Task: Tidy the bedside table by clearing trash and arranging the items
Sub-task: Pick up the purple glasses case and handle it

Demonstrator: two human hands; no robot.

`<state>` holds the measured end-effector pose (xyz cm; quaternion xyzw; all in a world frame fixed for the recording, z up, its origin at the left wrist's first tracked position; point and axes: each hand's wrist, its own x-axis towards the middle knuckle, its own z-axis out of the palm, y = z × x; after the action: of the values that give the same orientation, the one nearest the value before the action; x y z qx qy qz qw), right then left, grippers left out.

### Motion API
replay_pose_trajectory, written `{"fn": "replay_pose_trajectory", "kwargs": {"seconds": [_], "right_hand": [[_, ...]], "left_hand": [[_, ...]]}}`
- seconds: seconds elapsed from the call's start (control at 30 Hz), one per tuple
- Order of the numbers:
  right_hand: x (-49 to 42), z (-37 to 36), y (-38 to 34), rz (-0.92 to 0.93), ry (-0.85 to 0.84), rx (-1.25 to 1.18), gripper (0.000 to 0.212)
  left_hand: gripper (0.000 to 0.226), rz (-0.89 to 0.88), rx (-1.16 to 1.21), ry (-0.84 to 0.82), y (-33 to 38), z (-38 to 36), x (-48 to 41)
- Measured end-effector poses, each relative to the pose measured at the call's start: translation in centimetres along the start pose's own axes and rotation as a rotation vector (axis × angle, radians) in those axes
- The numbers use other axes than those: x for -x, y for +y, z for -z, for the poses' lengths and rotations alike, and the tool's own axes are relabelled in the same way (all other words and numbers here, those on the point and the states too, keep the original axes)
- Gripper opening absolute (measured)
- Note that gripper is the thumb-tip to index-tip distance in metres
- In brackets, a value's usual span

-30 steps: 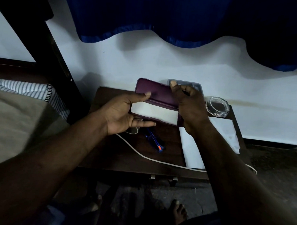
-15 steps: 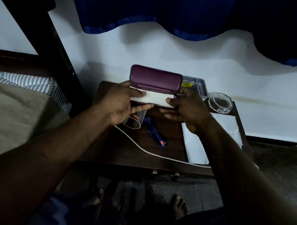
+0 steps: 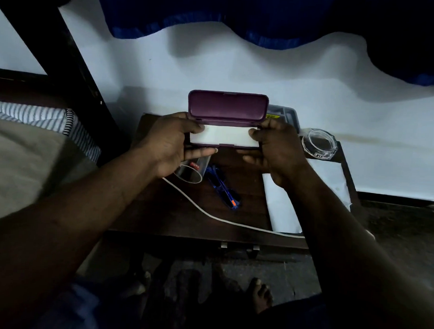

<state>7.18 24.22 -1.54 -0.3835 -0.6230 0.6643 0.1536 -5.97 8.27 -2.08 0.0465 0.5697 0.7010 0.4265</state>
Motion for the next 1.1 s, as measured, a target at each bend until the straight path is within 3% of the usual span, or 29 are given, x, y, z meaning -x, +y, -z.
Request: {"fn": "replay_pose_trajectory", "kwargs": {"seconds": [0.17, 0.33, 0.47, 0.53, 0.6, 0.7, 0.8, 0.87, 1.1], "right_hand": [[0.3, 0.1, -0.2, -0.029, -0.080, -0.025, 0.011], [0.2, -0.1, 0.1, 0.034, -0.088, 0.047, 0.019], [0.2, 0.3, 0.0, 0.020, -0.173, 0.037, 0.006], [0.0, 0.6, 0.2, -0.022, -0.157, 0.062, 0.031], [-0.2, 0.9, 0.8, -0.045, -0.039, 0.120, 0.042], [-0.5, 1.1, 2.8, 0.053, 0.053, 0.384, 0.026], [-0.5, 0.7, 4.6, 0.146, -0.072, 0.925, 0.021], [0.2, -0.2, 5.4, 0.193, -0.132, 1.140, 0.027], [1.2, -2.3, 6.7, 0.292, -0.196, 1.262, 0.032]], "left_hand": [[0.029, 0.066, 0.020, -0.042, 0.4, 0.5, 0.1], [0.059, 0.048, 0.026, -0.126, 0.7, 1.0, -0.1], [0.061, 0.033, 0.039, -0.061, 0.2, 1.0, -0.3], [0.060, 0.013, 0.045, -0.024, 0.3, 1.1, -0.4], [0.057, -0.015, 0.067, 0.026, 0.7, 1.4, -0.6], [0.057, -0.052, 0.075, 0.067, 1.2, 2.0, -1.1], [0.058, -0.068, 0.090, 0.084, 1.1, 2.3, -1.4], [0.055, -0.082, 0.099, 0.069, 0.9, 2.2, -1.5], [0.065, -0.085, 0.123, 0.030, 0.6, 2.0, -1.9]]}}
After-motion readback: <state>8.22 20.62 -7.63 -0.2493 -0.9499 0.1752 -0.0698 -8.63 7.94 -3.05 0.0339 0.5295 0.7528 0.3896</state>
